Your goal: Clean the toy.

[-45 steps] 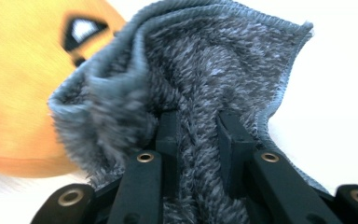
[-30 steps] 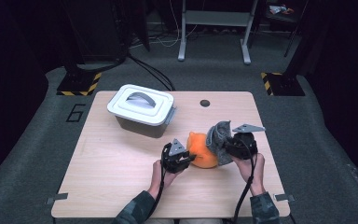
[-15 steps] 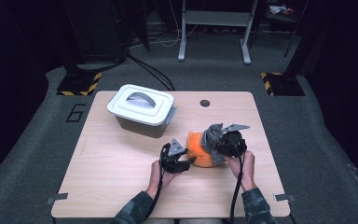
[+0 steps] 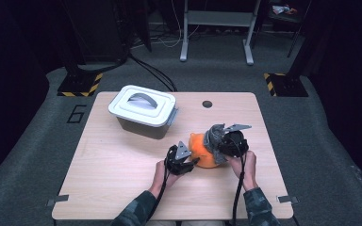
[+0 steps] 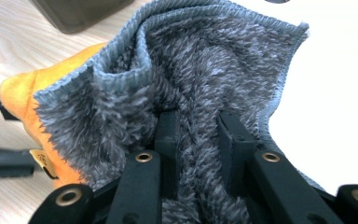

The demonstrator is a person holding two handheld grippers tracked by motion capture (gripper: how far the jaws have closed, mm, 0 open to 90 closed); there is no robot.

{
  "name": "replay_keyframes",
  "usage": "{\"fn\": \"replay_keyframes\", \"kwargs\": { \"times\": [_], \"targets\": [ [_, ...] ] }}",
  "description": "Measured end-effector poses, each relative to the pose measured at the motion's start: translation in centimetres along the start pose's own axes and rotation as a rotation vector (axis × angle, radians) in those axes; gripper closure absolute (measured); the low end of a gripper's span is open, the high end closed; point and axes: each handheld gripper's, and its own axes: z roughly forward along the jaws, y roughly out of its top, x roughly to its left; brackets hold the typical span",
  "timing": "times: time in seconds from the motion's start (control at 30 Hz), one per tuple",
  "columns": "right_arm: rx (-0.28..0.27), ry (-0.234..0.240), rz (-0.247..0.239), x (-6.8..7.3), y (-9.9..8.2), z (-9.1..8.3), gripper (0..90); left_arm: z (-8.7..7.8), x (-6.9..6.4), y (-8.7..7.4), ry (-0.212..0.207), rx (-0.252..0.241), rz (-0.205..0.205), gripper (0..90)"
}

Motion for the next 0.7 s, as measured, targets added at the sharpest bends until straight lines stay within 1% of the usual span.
{"fn": "replay_keyframes", "kwargs": {
  "times": [0.07, 0.1, 0.17, 0.2, 0.23, 0.27, 0.3, 0.33, 0.37, 0.43, 0.57, 0.63, 0.7],
  "targets": [
    [-0.009, 0.000, -0.004, 0.0, 0.0, -0.1, 72.2, -0.1, 0.0, 0.1, 0.008, 0.000, -0.004, 71.9],
    [-0.016, -0.004, 0.002, 0.0, 0.1, -0.3, 72.2, -0.2, 0.0, 0.1, 0.012, -0.002, -0.008, 74.6],
    [-0.019, -0.002, 0.003, 0.1, 0.2, -0.8, 72.2, -0.3, 0.0, 0.3, 0.014, -0.004, -0.023, 78.3],
    [-0.024, -0.002, 0.006, 0.2, 0.3, -1.0, 72.2, -0.5, 0.1, 0.3, 0.014, -0.002, -0.022, 79.1],
    [-0.030, -0.001, -0.013, 0.1, 0.3, -1.3, 72.1, -0.5, 0.1, 0.4, 0.009, -0.005, -0.044, 79.7],
    [-0.044, 0.001, -0.022, 0.1, 0.4, -1.5, 72.1, -0.6, 0.1, 0.5, 0.007, -0.008, -0.051, 80.1],
    [-0.044, 0.006, -0.014, 0.3, 0.5, -1.8, 72.1, -0.7, 0.2, 0.6, 0.006, -0.005, -0.050, 80.5],
    [-0.055, 0.012, -0.015, 0.4, 0.6, -2.1, 72.1, -0.8, 0.2, 0.6, -0.006, -0.003, -0.064, 80.8],
    [-0.063, 0.017, -0.024, 0.5, 0.7, -2.3, 72.1, -0.9, 0.2, 0.7, -0.005, -0.007, -0.062, 81.1],
    [-0.078, 0.040, -0.024, 1.1, 1.0, -2.8, 72.1, -1.1, 0.2, 1.0, -0.014, -0.008, -0.071, 81.3],
    [-0.093, 0.066, -0.066, 2.7, 1.5, -3.4, 72.1, -1.6, 0.1, 1.4, -0.033, -0.014, -0.116, 81.3],
    [-0.094, 0.080, -0.089, 3.5, 1.8, -3.4, 72.0, -1.9, 0.2, 1.6, -0.043, -0.018, -0.140, 81.3],
    [-0.086, 0.091, -0.110, 4.3, 1.9, -3.1, 71.8, -2.0, 0.4, 1.6, -0.049, -0.019, -0.163, 81.3]
  ]
}}
